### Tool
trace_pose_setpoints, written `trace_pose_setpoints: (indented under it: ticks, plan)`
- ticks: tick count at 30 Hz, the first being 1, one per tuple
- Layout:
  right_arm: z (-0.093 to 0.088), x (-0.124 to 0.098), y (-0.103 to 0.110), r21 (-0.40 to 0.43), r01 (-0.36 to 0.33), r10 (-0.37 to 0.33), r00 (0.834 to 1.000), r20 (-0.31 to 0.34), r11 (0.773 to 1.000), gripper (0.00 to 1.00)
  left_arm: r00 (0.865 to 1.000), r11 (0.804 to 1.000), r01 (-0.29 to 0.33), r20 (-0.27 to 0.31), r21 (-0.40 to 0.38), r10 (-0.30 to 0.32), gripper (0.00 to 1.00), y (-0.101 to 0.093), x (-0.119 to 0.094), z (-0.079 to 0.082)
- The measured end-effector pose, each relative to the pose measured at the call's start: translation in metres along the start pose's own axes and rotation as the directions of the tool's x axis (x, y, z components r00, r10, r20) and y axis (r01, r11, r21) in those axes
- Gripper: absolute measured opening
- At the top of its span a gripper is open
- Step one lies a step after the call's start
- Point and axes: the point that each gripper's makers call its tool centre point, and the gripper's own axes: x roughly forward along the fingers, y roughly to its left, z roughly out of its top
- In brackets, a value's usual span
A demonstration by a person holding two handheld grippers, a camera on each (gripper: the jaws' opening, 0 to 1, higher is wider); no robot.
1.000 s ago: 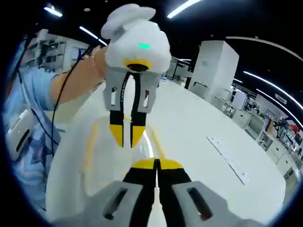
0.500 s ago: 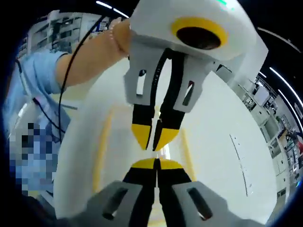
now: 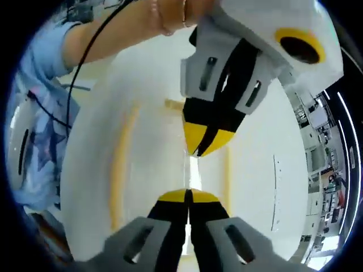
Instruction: Snap each plastic latch of the storage box into its locked position after aligning the lid with the box until every specified latch is closed and the lid sits flush.
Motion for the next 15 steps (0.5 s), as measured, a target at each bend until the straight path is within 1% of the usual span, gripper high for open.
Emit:
trace_pose_setpoints:
  ticks: [2, 3, 4, 5, 6, 7, 9, 10, 11, 12, 13, 15]
  plan:
    - [0.000, 0.001, 0.001, -0.009, 0.006, -0.007, 1.000, -0.018, 1.000, 0.00, 0.997, 1.000, -0.022, 0.079, -0.004, 0.023, 0.07, 0.003, -0.009, 0.006]
    - [-0.001, 0.001, 0.001, -0.017, 0.015, -0.016, 0.999, -0.029, 1.000, 0.00, 0.984, 0.999, -0.039, 0.173, -0.027, 0.043, 0.06, 0.005, -0.022, 0.014]
    - [0.000, 0.001, 0.002, -0.022, 0.029, -0.030, 0.999, -0.042, 0.999, 0.00, 0.973, 0.998, -0.044, 0.224, -0.044, 0.052, 0.06, 0.005, -0.032, 0.017]
    - [0.000, 0.001, 0.002, -0.030, 0.036, -0.038, 0.998, -0.049, 0.999, 0.00, 0.967, 0.997, -0.051, 0.248, -0.052, 0.062, 0.06, 0.004, -0.040, 0.014]
    - [0.000, 0.001, 0.002, -0.029, 0.042, -0.044, 0.998, -0.055, 0.999, 0.00, 0.963, 0.996, -0.075, 0.256, -0.049, 0.085, 0.06, 0.004, -0.047, 0.010]
    - [0.000, 0.001, 0.002, -0.028, 0.044, -0.046, 0.997, -0.056, 0.999, 0.00, 0.962, 0.995, -0.090, 0.254, -0.050, 0.100, 0.06, 0.005, -0.053, 0.003]
    - [0.000, 0.001, 0.001, -0.024, 0.047, -0.048, 0.997, -0.063, 0.999, 0.00, 0.965, 0.993, -0.101, 0.238, -0.067, 0.114, 0.06, 0.002, -0.058, -0.011]
    - [0.001, 0.001, 0.002, -0.029, 0.047, -0.049, 0.996, -0.068, 0.998, 0.00, 0.965, 0.992, -0.106, 0.235, -0.076, 0.121, 0.06, 0.001, -0.059, -0.018]
    - [0.001, 0.001, 0.002, -0.041, 0.048, -0.051, 0.996, -0.075, 0.998, 0.00, 0.968, 0.990, -0.098, 0.222, -0.099, 0.118, 0.06, -0.001, -0.059, -0.026]
    - [0.001, 0.002, 0.003, -0.064, 0.050, -0.055, 0.995, -0.088, 0.997, 0.00, 0.973, 0.990, -0.090, 0.204, -0.104, 0.110, 0.06, -0.004, -0.057, -0.037]
    - [0.002, 0.002, 0.003, -0.069, 0.049, -0.055, 0.994, -0.093, 0.996, 0.00, 0.973, 0.989, -0.096, 0.197, -0.111, 0.117, 0.05, -0.005, -0.056, -0.045]
    - [0.002, 0.002, 0.003, -0.070, 0.046, -0.053, 0.993, -0.103, 0.996, 0.00, 0.974, 0.988, -0.093, 0.195, -0.127, 0.117, 0.05, -0.007, -0.055, -0.053]
